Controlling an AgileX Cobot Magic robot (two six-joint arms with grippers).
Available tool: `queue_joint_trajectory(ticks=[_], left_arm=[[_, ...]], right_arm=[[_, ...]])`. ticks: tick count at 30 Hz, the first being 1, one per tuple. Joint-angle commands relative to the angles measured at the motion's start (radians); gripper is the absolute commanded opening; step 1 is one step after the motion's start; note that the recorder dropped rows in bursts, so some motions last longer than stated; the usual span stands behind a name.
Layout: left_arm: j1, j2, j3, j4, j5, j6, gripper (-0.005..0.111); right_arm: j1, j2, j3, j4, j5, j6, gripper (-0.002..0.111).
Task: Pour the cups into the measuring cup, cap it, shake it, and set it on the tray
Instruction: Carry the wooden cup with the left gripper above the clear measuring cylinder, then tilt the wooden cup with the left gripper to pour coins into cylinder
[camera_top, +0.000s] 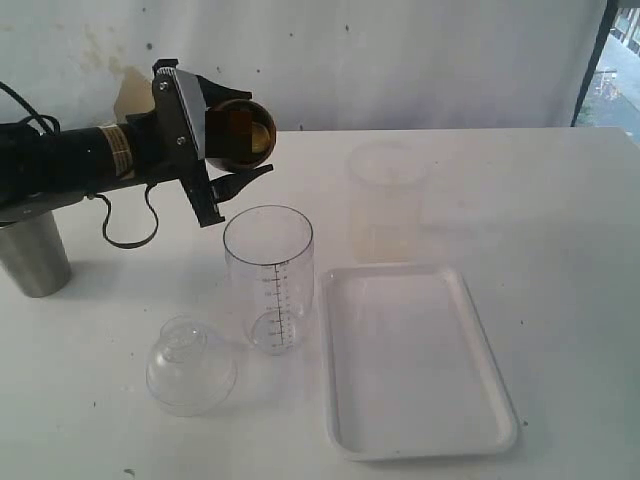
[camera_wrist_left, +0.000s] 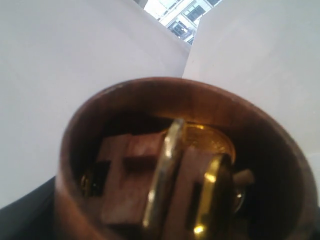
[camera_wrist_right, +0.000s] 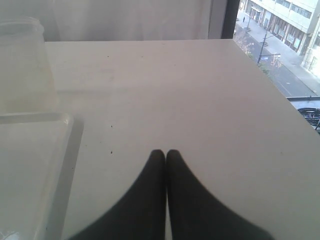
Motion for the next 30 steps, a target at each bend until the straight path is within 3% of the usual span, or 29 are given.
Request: queue_joint_trajectory(ticks=[1,21,30], left_arm=[[-0.003,-0.009,-0.007,-0.007,-0.071,-0.020,0.000],[-0.003,-0.053,0.037,0.136,-0.107,-0.017,0.000],[-0.003,-0.053,0.037,0.134,-0.087,0.136,0.000]], right_arm=[[0.000,0.000,-0.001,0.000,-0.010,0.003,0.000],[0.000,0.000,-0.001,0.000,-0.010,0.003,0.000],[0.000,0.000,-0.001,0.000,-0.010,0.003,0.000]])
